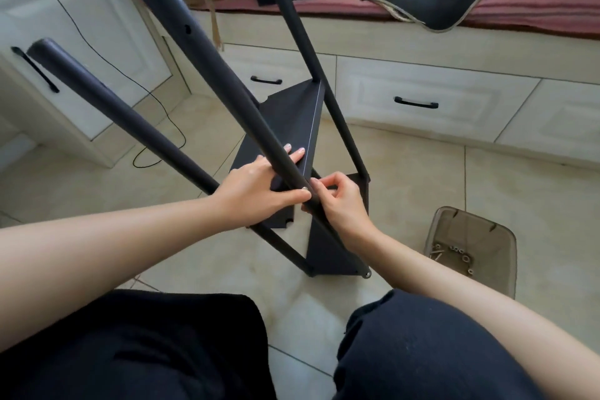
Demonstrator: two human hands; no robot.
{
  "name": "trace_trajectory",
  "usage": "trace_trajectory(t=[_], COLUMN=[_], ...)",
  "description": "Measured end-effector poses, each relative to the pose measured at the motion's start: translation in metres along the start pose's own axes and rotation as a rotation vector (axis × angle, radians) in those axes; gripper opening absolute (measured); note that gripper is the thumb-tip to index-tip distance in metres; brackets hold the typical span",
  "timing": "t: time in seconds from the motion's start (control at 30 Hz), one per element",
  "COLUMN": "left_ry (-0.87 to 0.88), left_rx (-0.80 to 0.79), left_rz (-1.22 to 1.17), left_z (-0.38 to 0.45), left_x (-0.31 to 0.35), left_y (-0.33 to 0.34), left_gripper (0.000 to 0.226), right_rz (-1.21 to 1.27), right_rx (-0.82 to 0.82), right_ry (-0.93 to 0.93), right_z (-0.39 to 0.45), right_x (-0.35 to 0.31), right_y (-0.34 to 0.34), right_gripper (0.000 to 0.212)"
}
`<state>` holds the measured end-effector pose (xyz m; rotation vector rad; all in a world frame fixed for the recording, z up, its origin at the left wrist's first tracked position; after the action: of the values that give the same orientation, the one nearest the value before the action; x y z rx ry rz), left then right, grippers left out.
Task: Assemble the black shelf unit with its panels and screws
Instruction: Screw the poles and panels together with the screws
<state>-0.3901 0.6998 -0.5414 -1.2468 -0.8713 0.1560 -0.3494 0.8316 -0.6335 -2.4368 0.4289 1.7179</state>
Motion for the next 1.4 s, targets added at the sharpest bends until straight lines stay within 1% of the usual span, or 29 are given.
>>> trace_trajectory(t=[0.1, 0.23, 0.37, 0.47, 0.67, 0.77, 0.93, 1.03, 1.17, 1.4], left_ry=[-0.01, -0.051, -0.124, -0.171, -0.212, -0.247, -0.302, -0.312, -0.322, -0.326], left_rx=[0.027, 0.064, 0.165, 0.234, 0.308, 0.33, 0.36, 0.383, 0.407, 0.41], left_rz=[-0.107, -0.276, -0.509, -0.619, -0.748, -0.815, -0.91, -0.949, -0.979, -1.059], left_z=[-0.013, -0.034, -0.064, -0.082, -0.092, -0.097, -0.105, -0.106, -0.11, -0.118], left_x=[-0.026, -0.066, -0.098, -0.117, -0.148, -0.166, -0.188, -0.197, -0.204, -0.209], left_y=[-0.007, -0.008, 0.011, 0.026, 0.046, 0.064, 0.1, 0.115, 0.129, 0.151], left_gripper=[0.074, 0.071, 0.075, 0.072, 0.07, 0.069, 0.079, 0.079, 0.072, 0.079], right_rz=[-0.073, -0.091, -0.23, -0.293, -0.386, -0.425, -0.483, -0.521, -0.541, -0.58], right_rx=[-0.019, -0.057, 0.053, 0.067, 0.075, 0.048, 0.011, -0.009, -0.036, -0.052], right_ry=[-0.042, -0.036, -0.067, -0.086, -0.108, -0.102, -0.087, -0.075, -0.063, -0.033], right_z=[0.002, 0.013, 0.021, 0.026, 0.042, 0.052, 0.064, 0.068, 0.07, 0.068], right_x=[-0.01, -0.01, 0.0, 0.006, 0.018, 0.032, 0.05, 0.061, 0.072, 0.087], right_y=[0.024, 0.061, 0.078, 0.092, 0.11, 0.117, 0.121, 0.122, 0.124, 0.123], right_gripper=[0.02, 0.018, 0.014, 0.015, 0.02, 0.019, 0.017, 0.017, 0.016, 0.016])
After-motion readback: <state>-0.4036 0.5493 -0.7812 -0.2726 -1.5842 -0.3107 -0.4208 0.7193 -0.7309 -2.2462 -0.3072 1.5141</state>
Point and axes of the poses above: each hand's wrist, its own z-axis towards the middle knuckle, its own y-axis out of the palm, x = y × z, the point moved 10 cm from there along z, towards the middle knuckle, and after that the axes turned 14 degrees about y, right-handed, at the moved point
